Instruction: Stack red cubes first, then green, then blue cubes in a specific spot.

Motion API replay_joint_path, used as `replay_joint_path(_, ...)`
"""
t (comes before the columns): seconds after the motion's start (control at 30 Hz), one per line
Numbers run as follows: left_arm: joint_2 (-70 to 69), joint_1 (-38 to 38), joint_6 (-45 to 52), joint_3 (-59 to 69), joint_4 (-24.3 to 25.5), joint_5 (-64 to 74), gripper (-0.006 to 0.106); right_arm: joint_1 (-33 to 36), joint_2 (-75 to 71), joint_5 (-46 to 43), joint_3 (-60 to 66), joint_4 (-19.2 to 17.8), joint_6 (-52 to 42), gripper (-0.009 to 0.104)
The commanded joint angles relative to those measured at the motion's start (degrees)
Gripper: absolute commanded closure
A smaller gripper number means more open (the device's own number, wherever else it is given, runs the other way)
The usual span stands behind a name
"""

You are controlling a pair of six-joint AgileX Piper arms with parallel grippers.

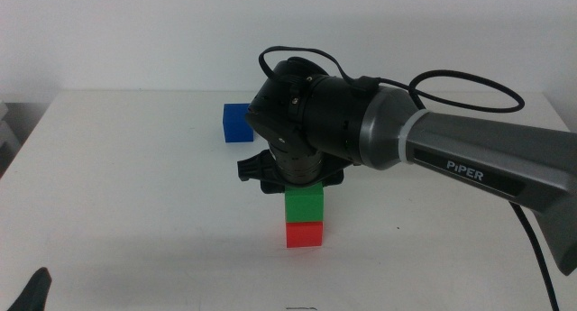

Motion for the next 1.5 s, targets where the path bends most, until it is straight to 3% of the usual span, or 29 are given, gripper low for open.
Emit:
replay_joint_path(0.0, -1.13, -0.05, -0.52, -0.17, -0.64, -4.79, 0.007, -0.3, -3.42, 0.4, -1.82, -1.76, -0.6, 0.096)
replay_joint_path(0.3, -1.13, -0.05, -0.52, -0.17, -0.64, -4.79, 0.007, -0.3, -3.42, 1.63, -1.82, -0.45, -0.6, 0.077)
replay_joint_path(0.33, -1.13, -0.05, -0.52, -0.17, -0.64, -4.79, 0.007, -0.3, -3.42, 1.63, -1.82, -0.45, -0.6, 0.05)
replay_joint_path(0.37, -1.13, -0.05, -0.52, -0.17, -0.64, -4.79, 0.007, -0.3, -3.42, 1.63, -1.82, -0.45, -0.6, 0.043)
replay_joint_path(0.5, -1.13, -0.05, -0.52, -0.17, -0.64, -4.79, 0.007, -0.3, -3.42, 1.63, -1.82, -0.45, -0.6, 0.035)
replay_joint_path(0.73, -1.13, -0.05, -0.52, -0.17, -0.64, -4.79, 0.007, 0.49, -8.39, 2.29, -2.08, -1.36, -0.85, 0.033)
replay_joint_path(0.93, -1.13, -0.05, -0.52, -0.17, -0.64, -4.79, 0.007, 0.68, -17.56, 8.78, -1.85, -3.41, -2.86, 0.033)
replay_joint_path(1.47, -1.13, -0.05, -0.52, -0.17, -0.64, -4.79, 0.007, -10.36, -53.62, -5.09, 30.1, 14.4, -37.01, 0.033)
